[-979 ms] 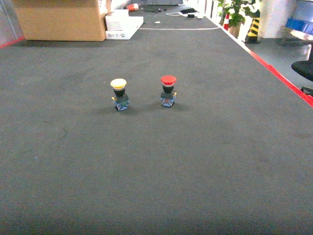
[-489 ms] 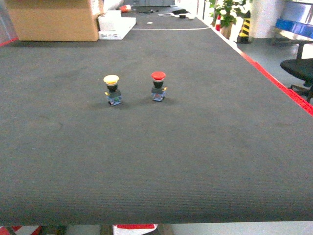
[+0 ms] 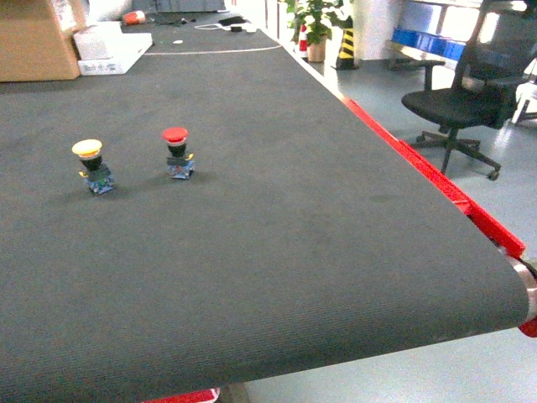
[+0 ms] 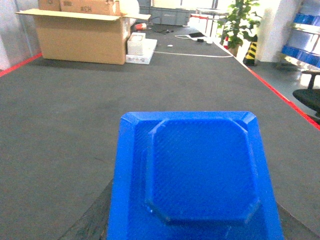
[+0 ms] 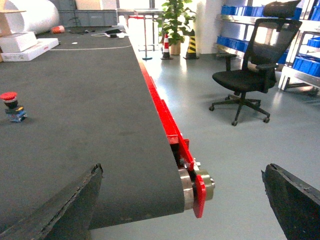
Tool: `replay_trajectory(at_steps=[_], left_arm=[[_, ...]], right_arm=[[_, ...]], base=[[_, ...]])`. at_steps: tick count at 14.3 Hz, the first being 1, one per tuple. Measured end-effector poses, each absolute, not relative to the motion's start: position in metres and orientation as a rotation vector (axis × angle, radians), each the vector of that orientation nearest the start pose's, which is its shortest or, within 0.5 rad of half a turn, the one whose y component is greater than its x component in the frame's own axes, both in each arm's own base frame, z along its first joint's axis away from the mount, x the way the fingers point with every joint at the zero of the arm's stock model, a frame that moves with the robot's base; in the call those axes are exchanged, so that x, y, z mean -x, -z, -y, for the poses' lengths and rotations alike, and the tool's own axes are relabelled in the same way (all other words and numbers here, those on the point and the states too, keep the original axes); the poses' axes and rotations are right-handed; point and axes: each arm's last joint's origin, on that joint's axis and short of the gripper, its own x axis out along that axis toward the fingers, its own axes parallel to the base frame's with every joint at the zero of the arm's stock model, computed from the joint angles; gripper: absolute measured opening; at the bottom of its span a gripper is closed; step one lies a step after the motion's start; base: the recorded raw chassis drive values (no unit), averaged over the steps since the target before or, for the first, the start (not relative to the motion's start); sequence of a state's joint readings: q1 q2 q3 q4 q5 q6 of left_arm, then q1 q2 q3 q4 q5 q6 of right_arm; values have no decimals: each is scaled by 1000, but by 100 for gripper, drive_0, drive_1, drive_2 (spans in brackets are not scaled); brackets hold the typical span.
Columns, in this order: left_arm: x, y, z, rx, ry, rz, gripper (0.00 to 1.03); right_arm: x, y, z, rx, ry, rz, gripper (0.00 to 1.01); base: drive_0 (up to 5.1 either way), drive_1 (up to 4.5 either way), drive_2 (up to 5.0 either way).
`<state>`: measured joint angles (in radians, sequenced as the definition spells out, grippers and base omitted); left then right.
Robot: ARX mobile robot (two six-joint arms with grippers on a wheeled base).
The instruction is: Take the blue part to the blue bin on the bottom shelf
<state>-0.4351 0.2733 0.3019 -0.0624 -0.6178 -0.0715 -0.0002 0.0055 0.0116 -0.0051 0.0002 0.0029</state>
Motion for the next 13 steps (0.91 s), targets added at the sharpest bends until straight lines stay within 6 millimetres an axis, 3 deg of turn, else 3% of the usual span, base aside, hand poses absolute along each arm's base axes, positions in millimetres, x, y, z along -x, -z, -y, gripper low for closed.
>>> replay_trajectory(at_steps=[13], left_arm=[[-98,-239,27,54,-184,-23,43]], right_arm=[[-97,-167,0,-3,0,1,98]], base=[[-162,-162,-162]])
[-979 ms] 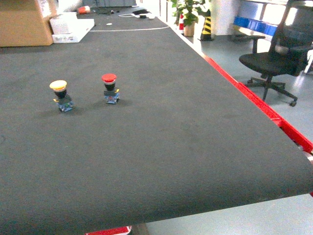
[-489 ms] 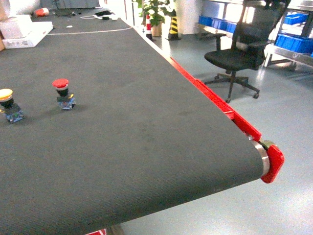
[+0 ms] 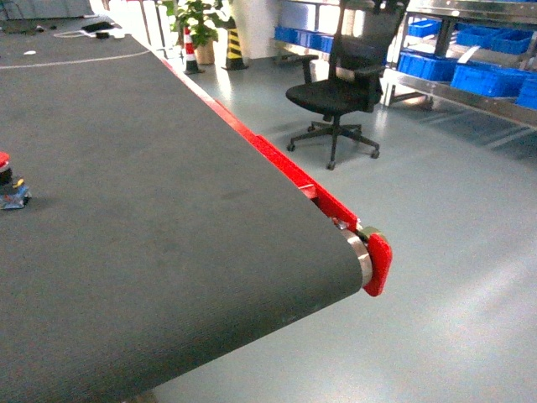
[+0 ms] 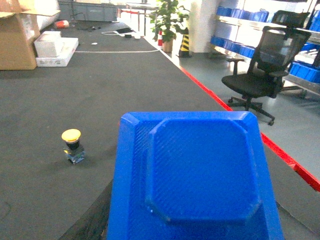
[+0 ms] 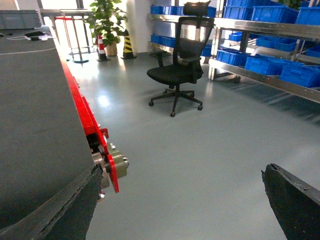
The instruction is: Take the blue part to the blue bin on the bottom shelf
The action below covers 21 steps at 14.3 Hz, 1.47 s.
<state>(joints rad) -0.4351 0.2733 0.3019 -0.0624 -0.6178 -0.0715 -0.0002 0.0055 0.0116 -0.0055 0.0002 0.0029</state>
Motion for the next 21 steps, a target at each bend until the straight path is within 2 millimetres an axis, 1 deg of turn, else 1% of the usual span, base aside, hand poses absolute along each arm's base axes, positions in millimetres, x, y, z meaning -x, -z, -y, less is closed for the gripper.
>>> replay_trajectory(at_steps=[21], left_arm=[[-98,-239,27,54,-184,-23,43]], right_arm=[[-97,-167,0,-2,0,1,98]], base=[[-160,-160,-160]])
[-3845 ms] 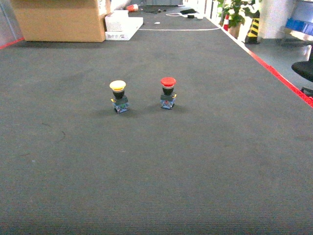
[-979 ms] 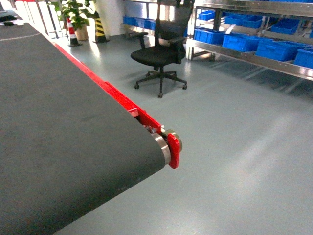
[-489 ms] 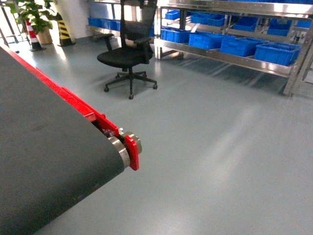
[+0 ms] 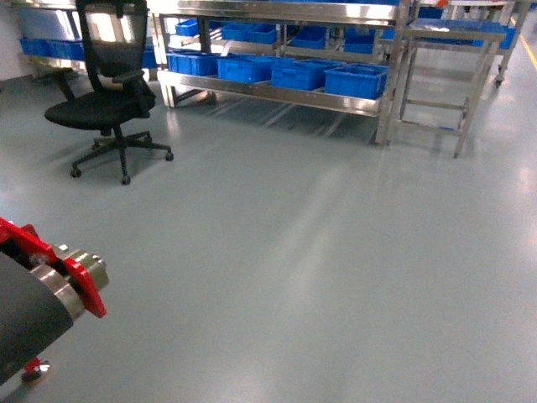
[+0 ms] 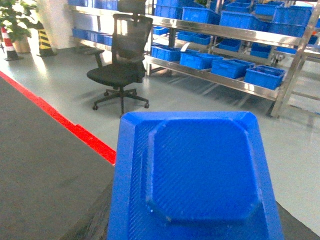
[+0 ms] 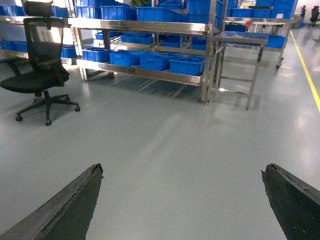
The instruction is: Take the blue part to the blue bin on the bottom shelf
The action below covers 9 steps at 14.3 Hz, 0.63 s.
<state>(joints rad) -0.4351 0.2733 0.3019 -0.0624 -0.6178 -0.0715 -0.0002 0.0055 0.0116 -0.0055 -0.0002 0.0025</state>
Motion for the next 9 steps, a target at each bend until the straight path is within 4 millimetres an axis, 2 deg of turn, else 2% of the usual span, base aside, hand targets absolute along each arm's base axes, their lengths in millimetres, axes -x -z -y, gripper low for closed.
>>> replay_trajectory(at_steps=[9], left_arm=[[-98,-239,27,54,-184,-23,43]], right_arm=[[-97,-167,0,-2,0,1,98]], base=[[-154,-154,-154]])
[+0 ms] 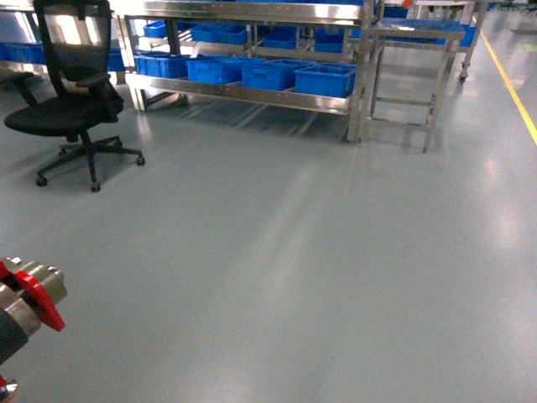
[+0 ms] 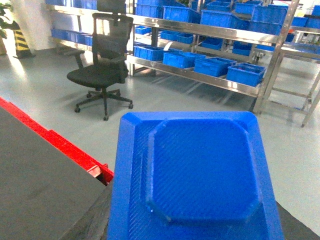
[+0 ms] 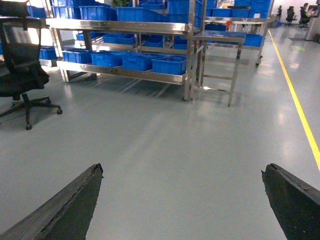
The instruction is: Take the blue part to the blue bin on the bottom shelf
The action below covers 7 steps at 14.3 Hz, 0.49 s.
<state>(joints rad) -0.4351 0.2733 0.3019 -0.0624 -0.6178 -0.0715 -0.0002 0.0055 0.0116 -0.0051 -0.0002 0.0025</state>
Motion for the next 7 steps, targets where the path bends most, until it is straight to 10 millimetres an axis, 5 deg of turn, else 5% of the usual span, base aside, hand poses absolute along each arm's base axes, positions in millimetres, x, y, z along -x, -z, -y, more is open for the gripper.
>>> replay_trajectory(at_steps=[7], left_arm=[[-98,-239,27,54,-184,-23,43]], right_arm=[[-97,-167,0,-2,0,1,98]], base=[[-159,-159,-159]])
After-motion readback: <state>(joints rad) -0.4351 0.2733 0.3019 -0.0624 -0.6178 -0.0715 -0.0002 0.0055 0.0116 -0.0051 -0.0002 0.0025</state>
